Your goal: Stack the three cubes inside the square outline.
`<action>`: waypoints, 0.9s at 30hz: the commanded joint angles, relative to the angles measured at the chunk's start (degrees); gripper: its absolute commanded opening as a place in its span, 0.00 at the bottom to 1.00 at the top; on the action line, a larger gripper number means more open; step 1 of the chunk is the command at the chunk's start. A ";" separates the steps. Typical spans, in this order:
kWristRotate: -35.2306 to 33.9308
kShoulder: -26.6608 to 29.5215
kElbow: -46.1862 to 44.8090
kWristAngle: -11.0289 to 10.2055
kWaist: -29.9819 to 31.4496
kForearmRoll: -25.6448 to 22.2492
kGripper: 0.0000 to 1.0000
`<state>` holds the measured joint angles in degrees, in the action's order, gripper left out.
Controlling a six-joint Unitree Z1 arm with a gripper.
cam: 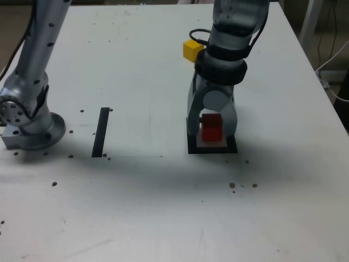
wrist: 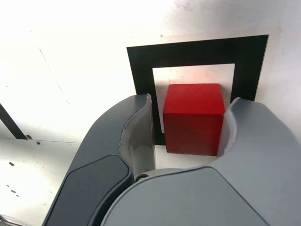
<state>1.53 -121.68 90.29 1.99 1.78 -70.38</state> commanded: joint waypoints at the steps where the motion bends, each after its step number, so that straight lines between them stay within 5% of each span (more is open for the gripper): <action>1: 0.26 -0.23 -0.27 0.12 -0.25 0.07 0.98; 6: 0.77 0.54 -0.65 -0.12 -0.82 -0.14 0.99; 14: 1.69 5.97 -0.56 -4.76 -4.17 -2.75 0.99; 27: 5.24 8.60 0.54 -7.19 -20.30 -6.95 0.99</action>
<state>6.41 -113.24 90.31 -5.21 -16.20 -77.11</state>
